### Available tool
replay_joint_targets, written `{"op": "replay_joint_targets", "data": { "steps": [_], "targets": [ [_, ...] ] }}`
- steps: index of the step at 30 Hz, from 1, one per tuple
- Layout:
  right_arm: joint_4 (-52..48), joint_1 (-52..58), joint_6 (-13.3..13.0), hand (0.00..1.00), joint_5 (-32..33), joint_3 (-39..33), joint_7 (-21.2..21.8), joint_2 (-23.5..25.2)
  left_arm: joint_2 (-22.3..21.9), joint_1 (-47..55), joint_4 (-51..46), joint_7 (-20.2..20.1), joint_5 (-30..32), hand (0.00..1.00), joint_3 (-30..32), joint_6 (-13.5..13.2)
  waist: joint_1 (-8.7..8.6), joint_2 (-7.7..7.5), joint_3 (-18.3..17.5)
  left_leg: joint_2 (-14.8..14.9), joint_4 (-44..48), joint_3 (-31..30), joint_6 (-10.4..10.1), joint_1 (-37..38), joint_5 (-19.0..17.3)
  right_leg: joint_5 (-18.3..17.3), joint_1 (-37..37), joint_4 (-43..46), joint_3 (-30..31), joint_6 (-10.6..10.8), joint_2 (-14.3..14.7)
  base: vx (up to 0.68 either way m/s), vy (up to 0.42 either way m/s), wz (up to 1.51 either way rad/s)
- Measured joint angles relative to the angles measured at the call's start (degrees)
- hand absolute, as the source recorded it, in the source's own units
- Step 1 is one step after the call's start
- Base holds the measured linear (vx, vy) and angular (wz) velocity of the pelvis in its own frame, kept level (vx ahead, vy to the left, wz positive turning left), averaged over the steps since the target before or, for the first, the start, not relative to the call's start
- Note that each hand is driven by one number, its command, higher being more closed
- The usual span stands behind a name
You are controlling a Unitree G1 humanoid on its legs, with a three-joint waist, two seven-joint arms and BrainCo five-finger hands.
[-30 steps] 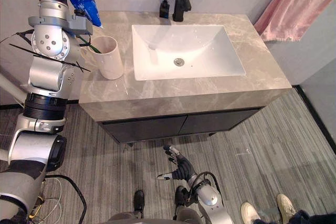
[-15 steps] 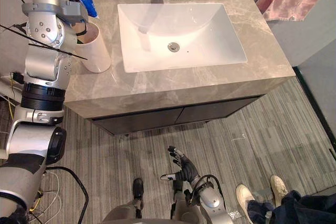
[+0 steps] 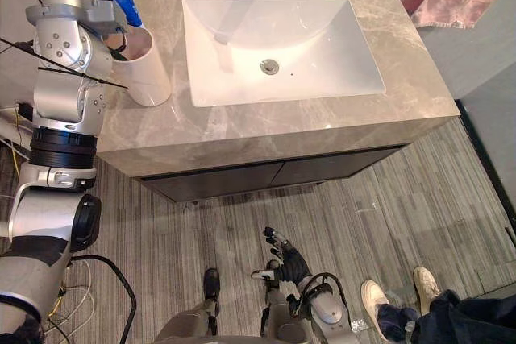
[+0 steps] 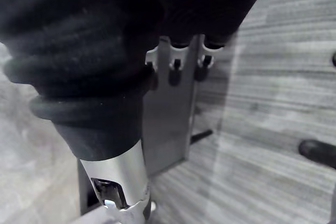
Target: Organize washtable
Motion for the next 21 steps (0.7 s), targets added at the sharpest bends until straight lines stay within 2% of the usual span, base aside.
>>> {"op": "replay_joint_targets", "data": {
  "steps": [21],
  "targets": [
    [1.0,0.5,0.0,0.00,-0.5,0.2,0.1,-0.1,0.0,4.2,-0.1,-0.6,-3.2,1.00,0.1,-0.1,0.16,-0.19,0.4,0.0,0.6,-0.9,0.0,0.4,0.0,0.0,1.2,0.0,-1.1,0.0,0.0,0.00,-0.001,0.02]
  ]
}}
